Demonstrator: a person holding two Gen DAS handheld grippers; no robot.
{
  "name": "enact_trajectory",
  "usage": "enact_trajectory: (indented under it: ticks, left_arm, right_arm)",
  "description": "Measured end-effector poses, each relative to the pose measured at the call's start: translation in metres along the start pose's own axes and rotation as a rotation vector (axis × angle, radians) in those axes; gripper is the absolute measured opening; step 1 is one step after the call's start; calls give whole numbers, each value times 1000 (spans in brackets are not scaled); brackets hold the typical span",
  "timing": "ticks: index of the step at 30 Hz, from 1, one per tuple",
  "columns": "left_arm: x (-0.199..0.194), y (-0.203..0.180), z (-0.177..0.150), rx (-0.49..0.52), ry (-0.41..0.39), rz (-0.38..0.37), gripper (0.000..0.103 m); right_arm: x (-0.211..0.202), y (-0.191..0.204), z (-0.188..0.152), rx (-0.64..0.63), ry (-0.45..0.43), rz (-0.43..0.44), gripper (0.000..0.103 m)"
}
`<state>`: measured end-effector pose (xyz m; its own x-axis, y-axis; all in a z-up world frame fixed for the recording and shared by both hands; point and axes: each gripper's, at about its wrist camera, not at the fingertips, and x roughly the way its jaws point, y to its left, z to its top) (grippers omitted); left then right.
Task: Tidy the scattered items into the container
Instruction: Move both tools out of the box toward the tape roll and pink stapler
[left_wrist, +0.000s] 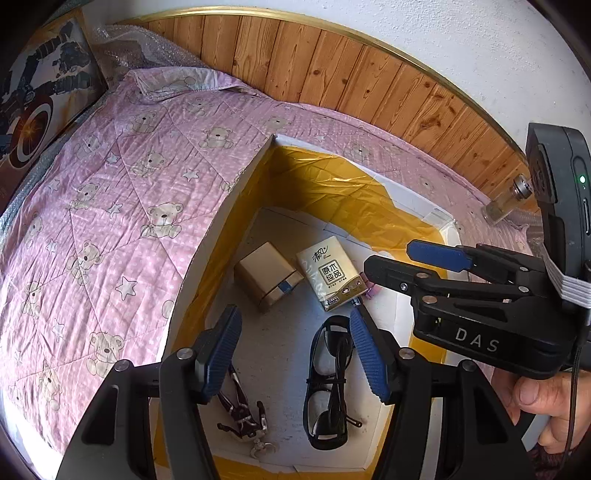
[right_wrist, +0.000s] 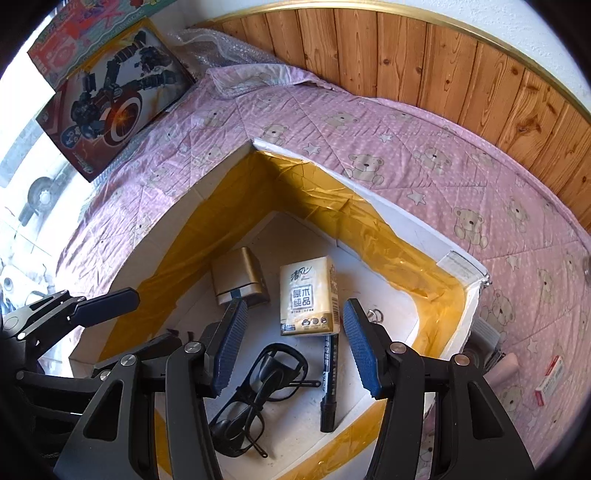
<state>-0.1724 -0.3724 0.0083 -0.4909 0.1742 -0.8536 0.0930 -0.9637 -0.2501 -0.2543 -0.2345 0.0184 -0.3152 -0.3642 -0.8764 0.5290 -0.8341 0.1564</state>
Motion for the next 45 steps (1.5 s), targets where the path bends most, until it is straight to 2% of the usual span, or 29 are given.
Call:
enact_trajectory:
  ticks: [10,24,36,45]
  left_arm:
    - [-28,-16,-14,27,-34,-1,62]
    - [-51,-32,-50,50,-48,5,62]
    - [-69,-67,-73,135,-89,6,62]
    - [-71,-102,-92,219,-98,16,62]
  right_arm:
    - [-38,-4,-28,68,-75,28,58]
    - [-66,-4,-78,144,-127,67,57]
    - [-98,-21,-117,228,-189,90,57]
    - [-123,-34,-144,241,-235,84,57]
